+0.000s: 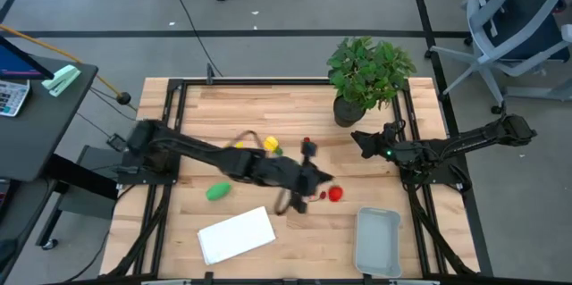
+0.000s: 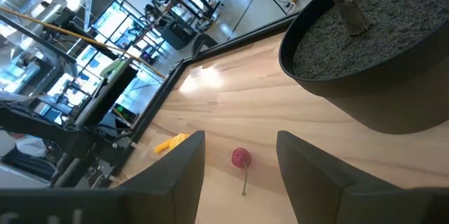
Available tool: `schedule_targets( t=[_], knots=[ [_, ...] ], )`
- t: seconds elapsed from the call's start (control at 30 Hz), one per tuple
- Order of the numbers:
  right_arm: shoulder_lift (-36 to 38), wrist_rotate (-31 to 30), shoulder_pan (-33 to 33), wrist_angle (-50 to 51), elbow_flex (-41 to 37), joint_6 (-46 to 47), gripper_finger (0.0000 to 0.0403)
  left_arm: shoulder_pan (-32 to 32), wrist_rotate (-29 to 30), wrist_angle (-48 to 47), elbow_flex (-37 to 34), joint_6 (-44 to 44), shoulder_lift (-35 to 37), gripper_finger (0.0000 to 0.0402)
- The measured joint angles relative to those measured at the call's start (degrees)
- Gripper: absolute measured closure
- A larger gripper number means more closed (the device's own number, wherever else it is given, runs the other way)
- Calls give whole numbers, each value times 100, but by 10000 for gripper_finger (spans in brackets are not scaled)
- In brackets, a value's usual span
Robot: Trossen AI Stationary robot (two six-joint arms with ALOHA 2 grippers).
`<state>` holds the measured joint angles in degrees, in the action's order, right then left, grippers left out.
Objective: Pick and placing Produce into tupperware
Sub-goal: Put the left red strawberry into the gray bin
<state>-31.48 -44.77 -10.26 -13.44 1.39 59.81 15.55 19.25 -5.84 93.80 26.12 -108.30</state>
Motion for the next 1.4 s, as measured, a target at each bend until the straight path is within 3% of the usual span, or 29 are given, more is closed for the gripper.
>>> schedule_targets(
  t=[0.37, 0.6, 1.4],
  knots=[
    [0, 6, 0, 58, 0, 0, 218, 15, -310, -654, 2766, 161, -2727, 399],
    [2, 7, 2, 57, 1, 0, 218, 113, -302, -769, 4035, 503, -3801, 398],
    [2, 9, 2, 56, 1, 0, 218, 129, -302, -1080, 3958, 704, -3960, 358]
  ],
)
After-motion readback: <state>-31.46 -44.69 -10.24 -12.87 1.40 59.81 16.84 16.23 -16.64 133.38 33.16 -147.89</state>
